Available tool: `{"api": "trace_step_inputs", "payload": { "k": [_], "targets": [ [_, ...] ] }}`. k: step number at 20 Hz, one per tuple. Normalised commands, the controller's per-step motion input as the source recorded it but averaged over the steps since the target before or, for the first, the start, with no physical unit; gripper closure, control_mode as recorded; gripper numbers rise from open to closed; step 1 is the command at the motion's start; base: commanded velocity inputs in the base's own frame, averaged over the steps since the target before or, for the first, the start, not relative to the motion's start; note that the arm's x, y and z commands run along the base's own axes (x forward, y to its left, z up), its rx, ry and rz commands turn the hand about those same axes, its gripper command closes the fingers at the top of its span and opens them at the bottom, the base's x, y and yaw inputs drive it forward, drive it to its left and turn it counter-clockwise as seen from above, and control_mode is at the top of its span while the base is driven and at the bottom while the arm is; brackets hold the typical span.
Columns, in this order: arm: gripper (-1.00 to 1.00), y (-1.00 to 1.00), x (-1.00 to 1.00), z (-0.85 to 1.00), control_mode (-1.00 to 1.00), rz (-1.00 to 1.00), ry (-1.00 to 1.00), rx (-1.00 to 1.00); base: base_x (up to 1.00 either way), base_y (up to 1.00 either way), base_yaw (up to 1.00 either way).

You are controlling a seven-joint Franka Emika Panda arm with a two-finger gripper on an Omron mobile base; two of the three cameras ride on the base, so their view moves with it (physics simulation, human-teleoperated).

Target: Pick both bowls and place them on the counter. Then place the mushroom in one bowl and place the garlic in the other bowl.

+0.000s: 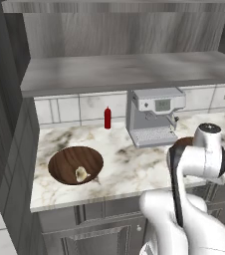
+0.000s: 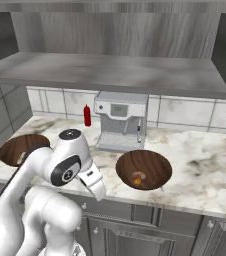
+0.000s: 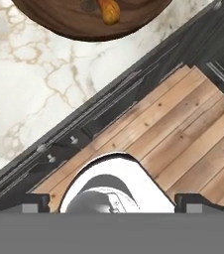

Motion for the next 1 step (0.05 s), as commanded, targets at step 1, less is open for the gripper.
{"api": "trace_step_inputs", "payload": {
  "k": [1],
  "targets": [
    [-1.0,0.0,0.0,0.0,-1.0,0.0,0.0,0.0,0.0,0.0,0.0]
  ]
}}
